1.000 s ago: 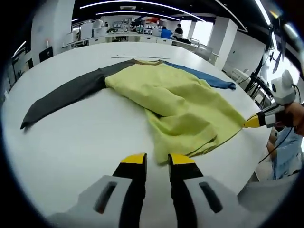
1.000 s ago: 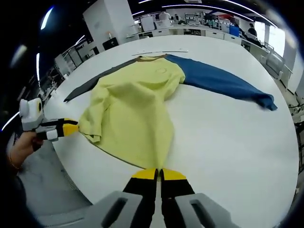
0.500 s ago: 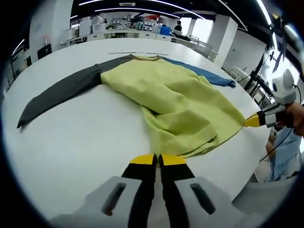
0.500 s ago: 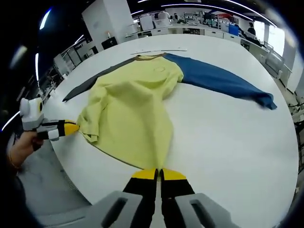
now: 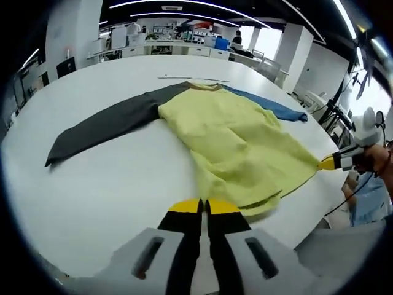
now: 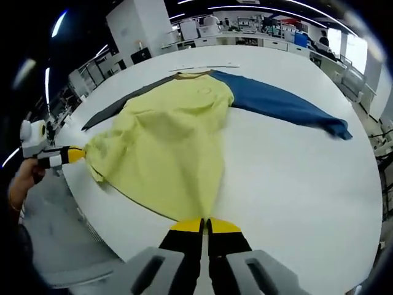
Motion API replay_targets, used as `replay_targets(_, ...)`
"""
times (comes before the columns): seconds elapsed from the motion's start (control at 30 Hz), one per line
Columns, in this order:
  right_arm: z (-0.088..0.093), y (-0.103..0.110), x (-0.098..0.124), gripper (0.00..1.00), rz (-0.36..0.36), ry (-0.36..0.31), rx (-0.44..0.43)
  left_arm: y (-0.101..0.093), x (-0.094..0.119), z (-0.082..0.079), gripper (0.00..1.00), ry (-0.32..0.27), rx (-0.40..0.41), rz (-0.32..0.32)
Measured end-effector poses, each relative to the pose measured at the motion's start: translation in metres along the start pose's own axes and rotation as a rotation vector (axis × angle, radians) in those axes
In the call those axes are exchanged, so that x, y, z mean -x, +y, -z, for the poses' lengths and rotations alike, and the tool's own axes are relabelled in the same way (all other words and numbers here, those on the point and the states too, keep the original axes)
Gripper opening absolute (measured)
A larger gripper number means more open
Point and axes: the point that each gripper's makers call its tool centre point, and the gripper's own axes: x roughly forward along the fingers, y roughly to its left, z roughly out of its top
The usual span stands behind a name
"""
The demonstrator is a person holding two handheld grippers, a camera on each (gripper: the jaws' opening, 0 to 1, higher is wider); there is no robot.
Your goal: Fold the garment on the visible template until the final outline fits inside the template.
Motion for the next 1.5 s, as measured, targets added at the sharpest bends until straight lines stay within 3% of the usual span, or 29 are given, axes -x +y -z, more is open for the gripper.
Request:
replay_targets(0.27, 0.011, -0.006, 0.008, 0.00, 0.017, 0.000, -0.033, 0.019, 0.018, 0.007, 0.00, 0.024, -0.049, -0.049)
replay_targets(0.63, 0.014, -0.009, 0.010, 0.00, 0.030, -0.002, -0.067, 0.020, 0.021, 0.029, 0.00, 0.102, -0.152, -0.038)
replay_targets(0.97, 0.019, -0.014, 0.005, 0.00, 0.036, 0.011, -0.089, 0.029, 0.022, 0.032, 0.17, 0.114, -0.146, -0.056)
replay_targets(1.17, 0.021, -0.015, 0.004, 0.00, 0.041, 0.022, -0.086, 0.047, 0.020, 0.035, 0.15, 0.127, -0.097, -0.103)
replay_targets(1.3, 0.022, -0.015, 0.003, 0.00, 0.043, 0.028, -0.081, 0.042, 0.011, 0.035, 0.14, 0.116, -0.034, -0.066)
replay_targets(1.5, 0.022, -0.016, 0.002, 0.00, 0.042, 0.026, -0.091, 0.043, 0.002, 0.041, 0.07, 0.147, -0.020, -0.087)
